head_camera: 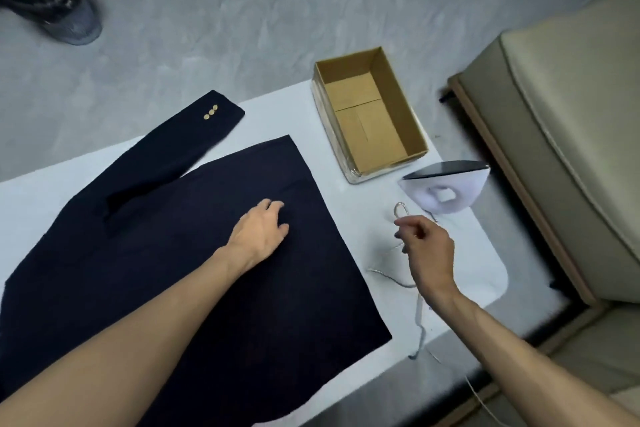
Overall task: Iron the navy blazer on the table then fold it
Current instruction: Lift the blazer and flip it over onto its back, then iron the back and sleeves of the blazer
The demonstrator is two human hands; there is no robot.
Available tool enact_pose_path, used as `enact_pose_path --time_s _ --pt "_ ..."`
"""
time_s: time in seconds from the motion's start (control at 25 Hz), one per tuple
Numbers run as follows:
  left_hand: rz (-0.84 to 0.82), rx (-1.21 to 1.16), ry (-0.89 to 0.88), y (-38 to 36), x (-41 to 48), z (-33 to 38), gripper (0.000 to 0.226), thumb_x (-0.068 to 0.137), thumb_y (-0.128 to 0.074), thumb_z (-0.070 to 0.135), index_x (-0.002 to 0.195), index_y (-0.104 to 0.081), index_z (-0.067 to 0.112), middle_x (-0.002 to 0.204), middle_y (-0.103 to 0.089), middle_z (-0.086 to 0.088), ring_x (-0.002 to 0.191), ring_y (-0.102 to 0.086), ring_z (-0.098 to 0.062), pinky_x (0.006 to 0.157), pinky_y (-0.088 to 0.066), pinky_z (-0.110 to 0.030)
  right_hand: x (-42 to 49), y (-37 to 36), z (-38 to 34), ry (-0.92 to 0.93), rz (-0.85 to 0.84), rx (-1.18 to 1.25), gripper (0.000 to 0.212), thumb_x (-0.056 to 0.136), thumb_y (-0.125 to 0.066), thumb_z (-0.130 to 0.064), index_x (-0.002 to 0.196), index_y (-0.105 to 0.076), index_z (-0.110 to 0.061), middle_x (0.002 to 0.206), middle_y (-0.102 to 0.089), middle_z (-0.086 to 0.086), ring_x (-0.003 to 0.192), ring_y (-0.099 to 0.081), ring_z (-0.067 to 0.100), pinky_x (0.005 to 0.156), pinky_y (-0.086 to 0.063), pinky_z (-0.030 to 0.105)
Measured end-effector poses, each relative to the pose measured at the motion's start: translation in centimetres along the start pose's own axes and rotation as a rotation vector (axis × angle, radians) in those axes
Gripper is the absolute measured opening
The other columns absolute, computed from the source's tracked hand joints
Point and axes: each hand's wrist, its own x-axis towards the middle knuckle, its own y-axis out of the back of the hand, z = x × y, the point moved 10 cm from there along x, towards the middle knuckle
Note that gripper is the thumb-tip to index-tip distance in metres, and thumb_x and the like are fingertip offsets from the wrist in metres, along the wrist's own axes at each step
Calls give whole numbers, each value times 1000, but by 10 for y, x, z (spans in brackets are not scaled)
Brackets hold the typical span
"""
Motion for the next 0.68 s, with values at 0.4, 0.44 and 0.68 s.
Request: enact_pose_path --time_s 0.4,0.44,0.68 --pt "-349 190 144 -129 17 38 77 99 -51 45 158 -7 24 164 7 -19 149 -7 -45 118 -27 -51 118 35 105 -293 110 432 27 83 -69 -27 108 -58 -26 100 -62 1 77 -59 18 71 -51 31" --pt "-365 198 161 -137 17 37 79 98 -52 45 158 -5 25 163 13 -19 149 -2 -46 118 -27 -51 125 37 106 -277 134 416 14 83 -67 -27 95 -59 -28 93 -63 -2 76 -58 19 74 -53 34" --pt "-279 70 175 -122 15 38 69 98 -55 37 156 -20 24 165 -6 -13 149 -16 -38 114 -32 -40 112 56 67 28 158 113 12 83 -57 -34 91 -54 -26 90 -60 6 88 -60 26 79 -50 41"
